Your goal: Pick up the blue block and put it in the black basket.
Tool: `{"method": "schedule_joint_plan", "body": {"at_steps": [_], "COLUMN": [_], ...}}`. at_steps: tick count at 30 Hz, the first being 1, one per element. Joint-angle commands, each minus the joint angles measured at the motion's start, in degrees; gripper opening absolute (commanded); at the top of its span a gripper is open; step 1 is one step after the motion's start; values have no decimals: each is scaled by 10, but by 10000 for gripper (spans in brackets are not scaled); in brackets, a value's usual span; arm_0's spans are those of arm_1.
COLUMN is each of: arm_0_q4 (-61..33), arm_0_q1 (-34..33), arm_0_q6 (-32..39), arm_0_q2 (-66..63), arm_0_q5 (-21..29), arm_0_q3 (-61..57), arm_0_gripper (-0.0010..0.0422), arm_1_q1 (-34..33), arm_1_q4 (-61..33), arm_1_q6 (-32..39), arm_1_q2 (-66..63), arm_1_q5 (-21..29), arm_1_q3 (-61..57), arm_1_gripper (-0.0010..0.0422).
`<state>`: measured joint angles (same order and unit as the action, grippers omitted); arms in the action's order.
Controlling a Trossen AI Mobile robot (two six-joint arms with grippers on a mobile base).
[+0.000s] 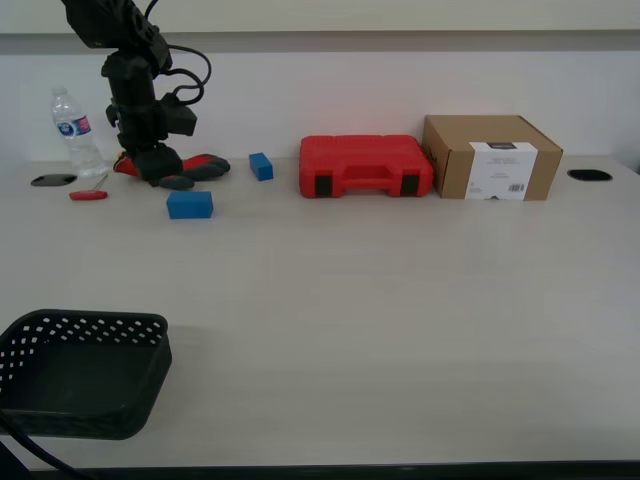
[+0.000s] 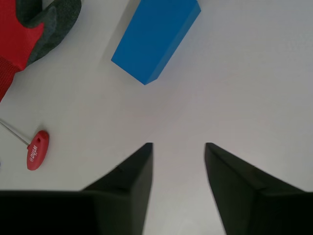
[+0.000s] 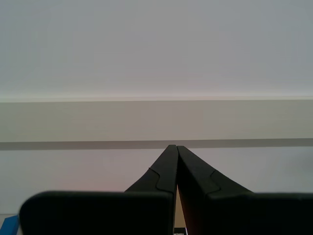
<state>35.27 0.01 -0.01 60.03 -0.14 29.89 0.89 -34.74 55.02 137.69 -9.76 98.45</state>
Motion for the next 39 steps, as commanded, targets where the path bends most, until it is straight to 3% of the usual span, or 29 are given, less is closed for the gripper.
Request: {"method": "schedule_joint_plan", "body": {"at_steps": [1, 4, 7, 12, 21, 24, 27, 29, 33, 39], "arm_0_q4": [1, 1, 1, 1, 1, 1, 1, 0, 0, 0], "arm_0_q1": [0, 0, 0, 0, 0, 0, 0, 0, 0, 0], "arm_0_q6": [0, 0, 0, 0, 0, 0, 0, 0, 0, 0], "arm_0_q2": [0, 0, 0, 0, 0, 0, 0, 0, 0, 0], "arm_0_q5": [0, 0, 0, 0, 0, 0, 0, 0, 0, 0], "arm_0_q3": [1, 1, 1, 1, 1, 1, 1, 1, 1, 1], "arm_0_gripper": [0, 0, 0, 0, 0, 0, 0, 0, 0, 0], "arm_1_q1": [1, -1, -3, -7, -7, -9, -9, -8, -9, -10], "arm_1_q4": [0, 36, 59, 53, 63, 92, 123, 120, 83, 102], "arm_1_q6": [8, 11, 27, 83, 96, 104, 132, 105, 88, 97], "arm_1_q2": [0, 4, 37, 103, 109, 111, 119, 120, 120, 146], "arm_1_q5": [27, 45, 29, 2, 10, 44, 43, 33, 68, 102], "arm_1_q3": [1, -3, 17, 61, 103, 112, 113, 120, 120, 126], "arm_1_gripper": [245, 338, 376, 329, 234, 236, 252, 270, 298, 292]}}
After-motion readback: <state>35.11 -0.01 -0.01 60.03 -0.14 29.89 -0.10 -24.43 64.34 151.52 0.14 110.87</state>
